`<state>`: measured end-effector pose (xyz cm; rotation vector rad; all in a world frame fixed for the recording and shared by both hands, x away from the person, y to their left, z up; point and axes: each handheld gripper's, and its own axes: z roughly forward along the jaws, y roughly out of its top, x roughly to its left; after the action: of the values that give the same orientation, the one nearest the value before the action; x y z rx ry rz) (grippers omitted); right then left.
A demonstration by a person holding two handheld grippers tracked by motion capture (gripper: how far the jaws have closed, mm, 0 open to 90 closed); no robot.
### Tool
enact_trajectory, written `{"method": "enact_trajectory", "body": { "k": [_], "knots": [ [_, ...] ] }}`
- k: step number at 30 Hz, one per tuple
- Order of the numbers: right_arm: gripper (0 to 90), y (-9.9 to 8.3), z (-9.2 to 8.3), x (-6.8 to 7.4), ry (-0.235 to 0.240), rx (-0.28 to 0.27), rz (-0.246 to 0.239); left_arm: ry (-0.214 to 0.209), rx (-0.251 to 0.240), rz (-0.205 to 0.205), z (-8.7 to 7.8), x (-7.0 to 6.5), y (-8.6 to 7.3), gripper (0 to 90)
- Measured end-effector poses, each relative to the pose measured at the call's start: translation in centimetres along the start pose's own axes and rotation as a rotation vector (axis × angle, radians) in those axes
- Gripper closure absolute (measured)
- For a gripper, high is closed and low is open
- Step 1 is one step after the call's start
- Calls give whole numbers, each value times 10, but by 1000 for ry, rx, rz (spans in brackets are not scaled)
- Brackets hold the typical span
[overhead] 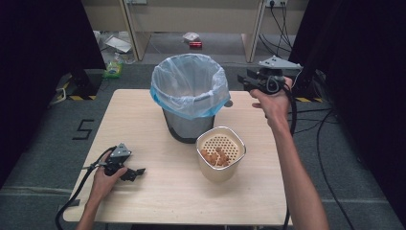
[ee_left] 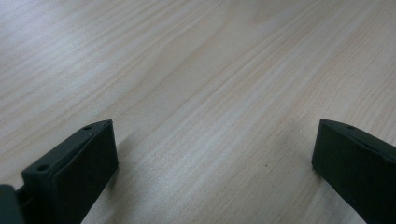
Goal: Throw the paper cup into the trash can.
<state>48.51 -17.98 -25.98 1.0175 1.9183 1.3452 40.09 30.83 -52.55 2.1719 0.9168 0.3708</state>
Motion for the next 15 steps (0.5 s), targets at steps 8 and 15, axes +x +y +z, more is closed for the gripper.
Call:
{"method": "enact_trajectory", "body": {
  "k": [8, 15],
  "knots": [
    [509, -35, -22, -14, -25, 52, -8, 0, 1, 0, 0, 0, 0, 0],
    [484, -75, -36, -17, -54, 125, -43, 0, 1, 0, 0, 0, 0, 0]
  ]
}}
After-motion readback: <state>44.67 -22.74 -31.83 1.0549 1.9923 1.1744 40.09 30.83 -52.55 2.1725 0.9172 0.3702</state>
